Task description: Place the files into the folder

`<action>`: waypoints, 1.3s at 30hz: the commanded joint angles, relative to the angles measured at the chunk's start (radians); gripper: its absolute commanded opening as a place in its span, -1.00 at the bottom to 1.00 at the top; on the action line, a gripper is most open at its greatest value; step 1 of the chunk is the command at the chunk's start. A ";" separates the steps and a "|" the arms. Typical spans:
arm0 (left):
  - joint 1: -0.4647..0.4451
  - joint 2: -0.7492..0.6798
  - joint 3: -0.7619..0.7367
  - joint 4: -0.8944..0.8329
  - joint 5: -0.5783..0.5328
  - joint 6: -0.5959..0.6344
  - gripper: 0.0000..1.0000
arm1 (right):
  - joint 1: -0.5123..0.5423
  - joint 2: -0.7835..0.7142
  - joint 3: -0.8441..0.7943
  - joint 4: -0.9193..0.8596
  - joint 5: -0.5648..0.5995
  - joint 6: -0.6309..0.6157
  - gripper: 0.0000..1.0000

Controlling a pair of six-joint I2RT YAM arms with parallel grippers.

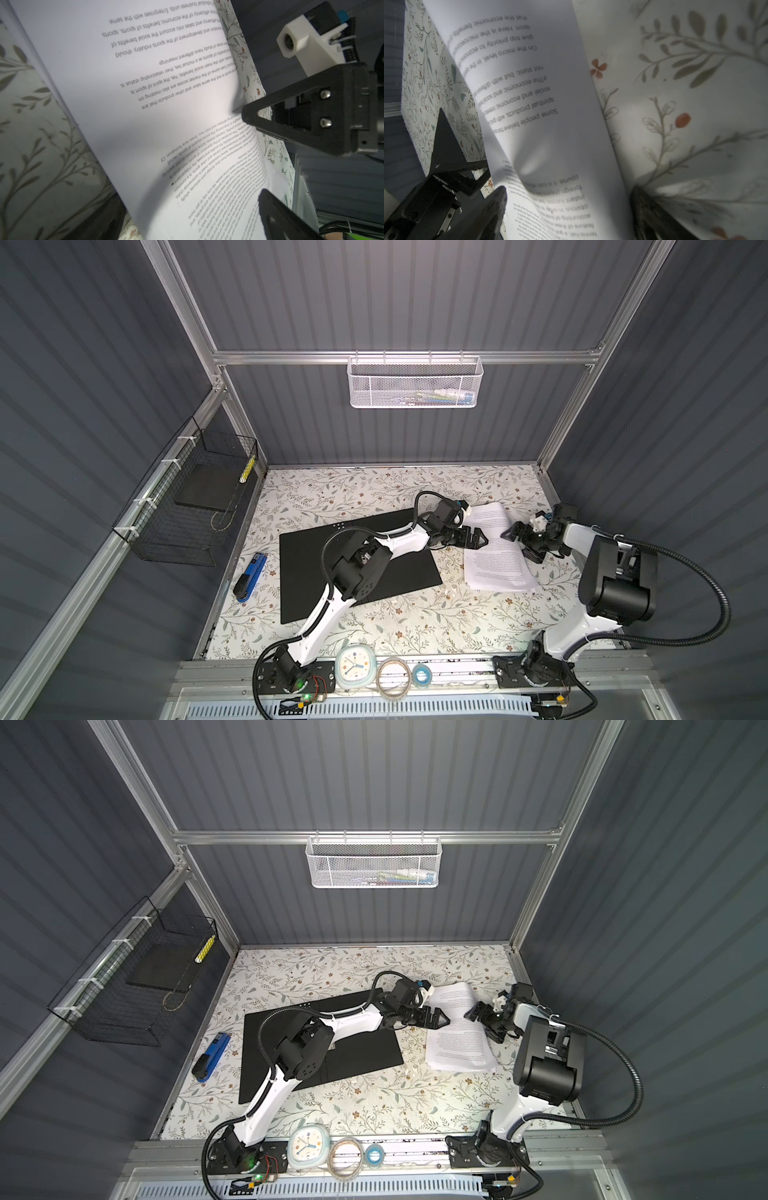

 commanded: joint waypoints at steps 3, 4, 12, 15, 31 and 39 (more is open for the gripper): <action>-0.006 0.092 -0.068 -0.150 0.017 -0.013 0.99 | -0.002 -0.052 -0.049 -0.022 -0.084 0.017 0.86; -0.007 0.087 -0.074 -0.151 0.015 -0.014 0.99 | -0.007 -0.065 -0.055 -0.022 -0.090 0.018 0.86; -0.006 0.069 -0.099 -0.144 -0.010 -0.022 0.99 | -0.025 -0.207 -0.113 -0.064 0.086 0.039 0.86; -0.007 0.062 -0.098 -0.141 -0.018 -0.024 0.99 | -0.025 -0.241 -0.104 -0.104 0.190 0.035 0.87; -0.002 0.058 -0.032 -0.204 -0.018 0.021 0.99 | -0.028 -0.137 -0.107 -0.130 0.270 0.021 0.87; -0.002 0.064 -0.019 -0.235 -0.019 0.046 0.99 | -0.026 -0.079 -0.095 -0.107 0.212 0.028 0.83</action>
